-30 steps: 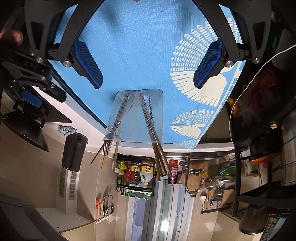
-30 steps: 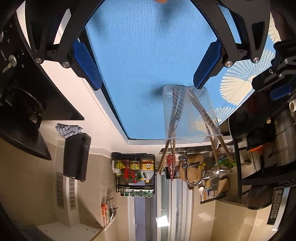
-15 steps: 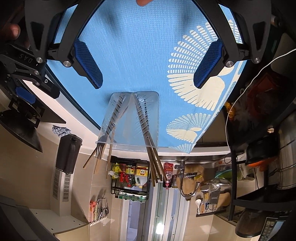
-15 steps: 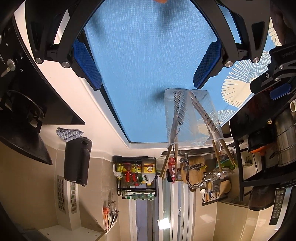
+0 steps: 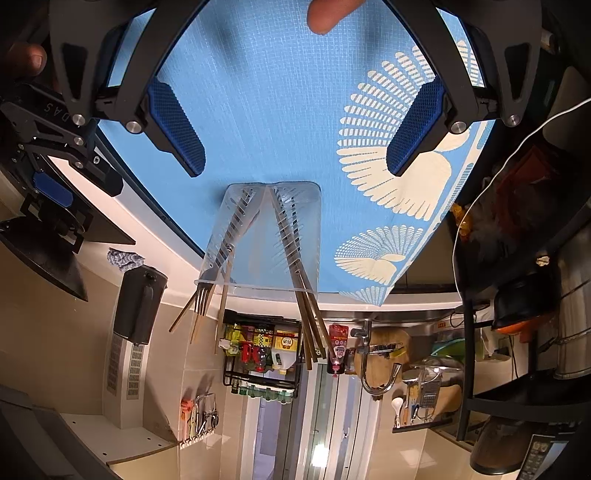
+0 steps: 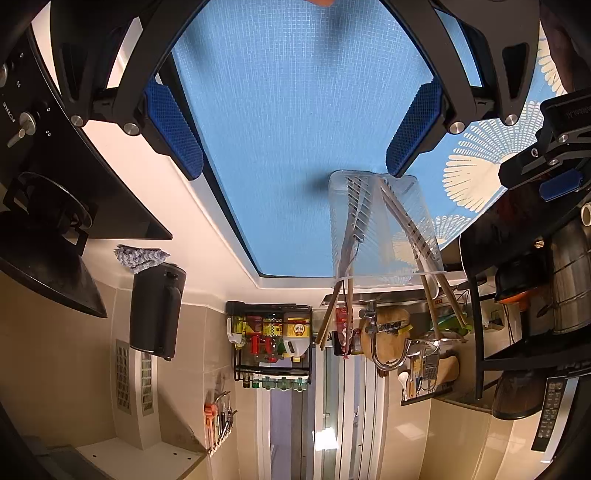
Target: Organize utensils
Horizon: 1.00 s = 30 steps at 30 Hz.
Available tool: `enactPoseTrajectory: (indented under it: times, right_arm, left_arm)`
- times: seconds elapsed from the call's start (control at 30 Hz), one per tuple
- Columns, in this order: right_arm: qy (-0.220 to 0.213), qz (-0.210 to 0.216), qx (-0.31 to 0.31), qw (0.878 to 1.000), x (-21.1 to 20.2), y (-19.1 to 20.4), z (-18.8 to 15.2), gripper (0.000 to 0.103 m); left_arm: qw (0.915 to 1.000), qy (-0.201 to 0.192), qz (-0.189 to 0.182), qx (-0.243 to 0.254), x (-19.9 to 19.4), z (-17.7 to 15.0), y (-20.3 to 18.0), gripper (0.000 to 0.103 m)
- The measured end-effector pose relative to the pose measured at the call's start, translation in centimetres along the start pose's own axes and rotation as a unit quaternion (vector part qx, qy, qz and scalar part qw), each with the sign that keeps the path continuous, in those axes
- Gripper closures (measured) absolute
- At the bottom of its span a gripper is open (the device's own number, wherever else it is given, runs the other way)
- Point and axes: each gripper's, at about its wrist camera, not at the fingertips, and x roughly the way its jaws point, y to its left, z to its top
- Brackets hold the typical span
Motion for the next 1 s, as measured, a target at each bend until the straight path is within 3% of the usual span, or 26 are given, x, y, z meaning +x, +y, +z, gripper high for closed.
enactPoseTrajectory:
  times: [1.0]
  right_arm:
    - [0.000, -0.002, 0.000, 1.000, -0.04, 0.05, -0.11, 0.005]
  left_arm:
    - [1.0000, -0.006, 0.004, 0.005, -0.12, -0.24, -0.22, 0.007]
